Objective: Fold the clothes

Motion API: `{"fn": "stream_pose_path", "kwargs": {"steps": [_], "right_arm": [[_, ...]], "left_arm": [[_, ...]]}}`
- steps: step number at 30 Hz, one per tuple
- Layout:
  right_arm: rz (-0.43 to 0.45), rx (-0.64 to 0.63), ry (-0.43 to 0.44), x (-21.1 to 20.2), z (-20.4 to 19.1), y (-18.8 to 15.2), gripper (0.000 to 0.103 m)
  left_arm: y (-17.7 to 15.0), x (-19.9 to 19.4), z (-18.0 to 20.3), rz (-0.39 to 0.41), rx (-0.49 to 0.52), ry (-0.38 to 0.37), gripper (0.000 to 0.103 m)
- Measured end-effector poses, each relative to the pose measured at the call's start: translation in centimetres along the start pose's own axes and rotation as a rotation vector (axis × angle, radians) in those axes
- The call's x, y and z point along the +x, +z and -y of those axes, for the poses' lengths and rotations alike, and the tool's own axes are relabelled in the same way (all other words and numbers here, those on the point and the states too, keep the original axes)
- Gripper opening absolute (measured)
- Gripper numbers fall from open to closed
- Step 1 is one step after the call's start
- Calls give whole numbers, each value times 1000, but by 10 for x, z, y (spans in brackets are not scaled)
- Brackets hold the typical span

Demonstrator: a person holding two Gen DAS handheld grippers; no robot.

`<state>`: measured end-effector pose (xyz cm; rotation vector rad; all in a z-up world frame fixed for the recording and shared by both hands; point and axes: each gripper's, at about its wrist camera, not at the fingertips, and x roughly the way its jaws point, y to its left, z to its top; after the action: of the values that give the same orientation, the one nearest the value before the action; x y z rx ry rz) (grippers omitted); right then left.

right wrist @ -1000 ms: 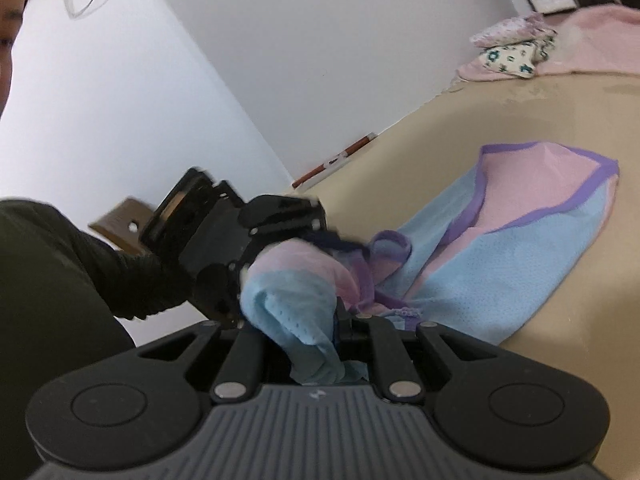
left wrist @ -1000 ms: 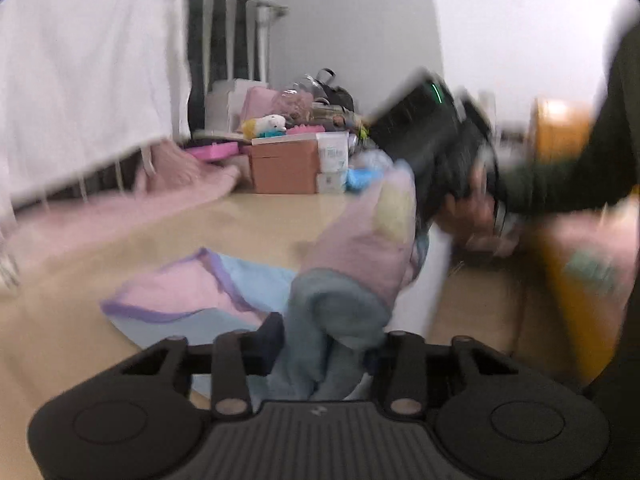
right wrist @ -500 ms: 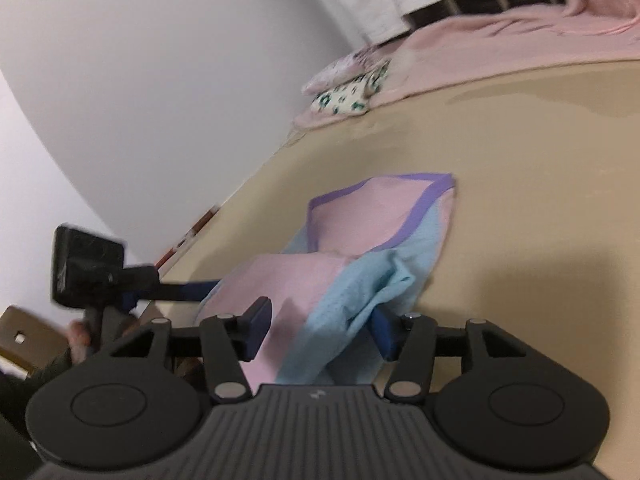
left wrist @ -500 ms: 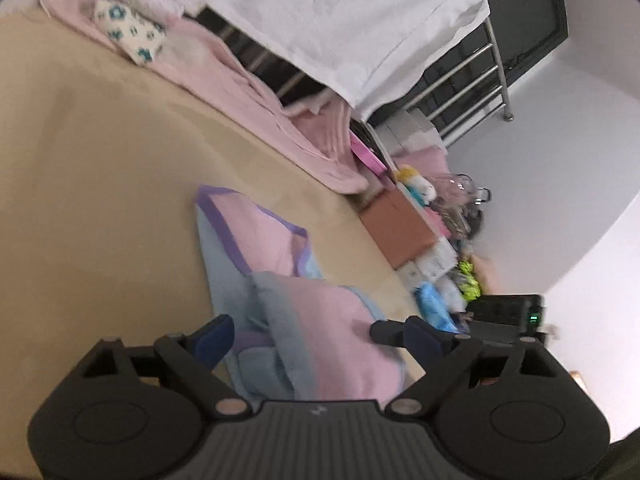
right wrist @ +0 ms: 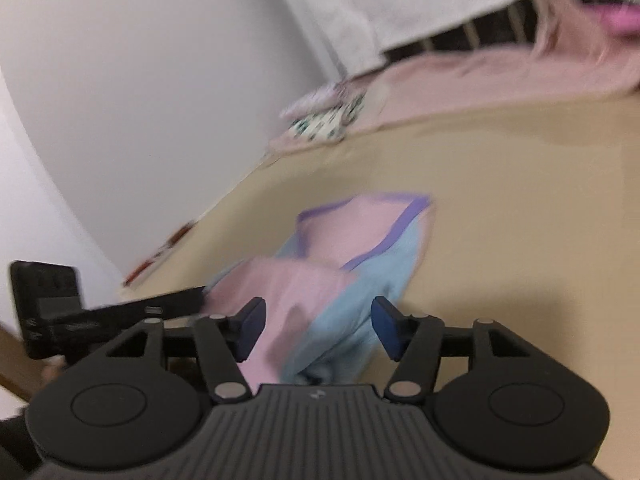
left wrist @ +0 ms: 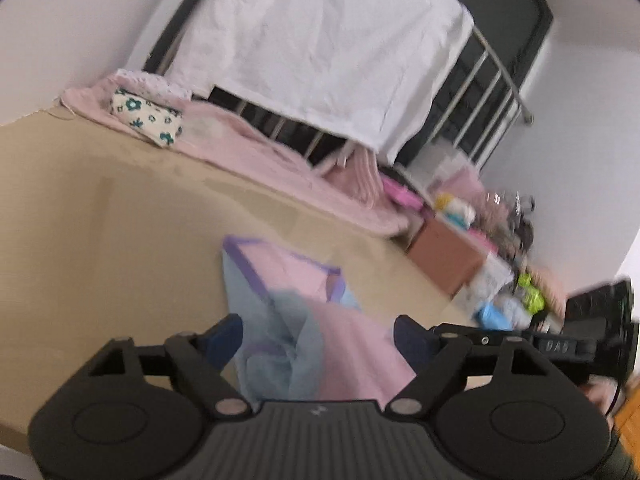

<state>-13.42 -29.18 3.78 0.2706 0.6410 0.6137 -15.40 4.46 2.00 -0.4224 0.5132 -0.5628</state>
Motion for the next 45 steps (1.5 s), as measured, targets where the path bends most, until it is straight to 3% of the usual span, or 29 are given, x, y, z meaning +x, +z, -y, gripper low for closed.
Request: {"fn": "stream_pose_path", "kwargs": {"steps": [2,3,4,5,6,7,9,10,13,14,16,18,20,23,27,30,33,35,37,40,42,45], "right_arm": [[56,-20,-16,1,-4,0,58],[65,-31,-23,7,-5,1,49],[50,-30,-41,19,-4,0,39],[7,-16,-57,33,-2,-1,14],[-29,4,-65,45,-1,-2,6],[-28,15,-56,49,-1,-3,6],[4,-11,-60,43,-7,-4,6],[19,-29,-69,40,-11,-4,7],[75,-145,-156,28,-31,-9,10],[81,-179,-138,28,-39,-11,10],[69,-225,-89,36,-53,-17,10],[30,-277,-84,51,-65,-26,11],[12,-337,-117,61,-72,-36,11],[46,-331,-121,55,-74,-31,12],[63,-298,-150,54,-64,-22,28],[46,-294,-154,58,-59,-22,28],[74,-299,-148,51,-60,-19,29],[115,-281,-151,43,-59,-14,31],[64,-261,-159,52,-52,-13,31],[18,-250,-168,64,-46,-18,30],[24,-264,-177,63,-51,-21,31],[53,-282,-178,52,-56,-16,32]], "left_arm": [[4,8,1,-1,-7,-15,74],[6,12,1,-2,-11,-22,67],[5,12,0,-6,-15,0,54],[3,13,-1,-10,-19,26,37],[1,14,-2,-14,-23,51,28],[0,15,-3,-19,-28,77,21],[-4,16,-4,-27,-36,127,26],[-5,17,-5,-32,-40,153,33],[-4,1,3,89,-5,172,53],[-3,-4,8,133,20,179,53],[-2,-13,19,200,77,185,51],[-1,-12,27,190,137,156,51],[-6,-1,28,120,162,187,34],[-21,14,19,23,169,264,30],[-30,11,12,45,172,263,35],[-25,3,8,61,108,250,33],[-16,-15,14,146,142,211,32],[-18,-16,16,133,175,241,18],[-23,-12,15,100,193,280,11],[-30,-4,9,50,187,334,11],[-29,-6,7,65,172,347,15],[-20,-19,11,150,142,372,15]]}}
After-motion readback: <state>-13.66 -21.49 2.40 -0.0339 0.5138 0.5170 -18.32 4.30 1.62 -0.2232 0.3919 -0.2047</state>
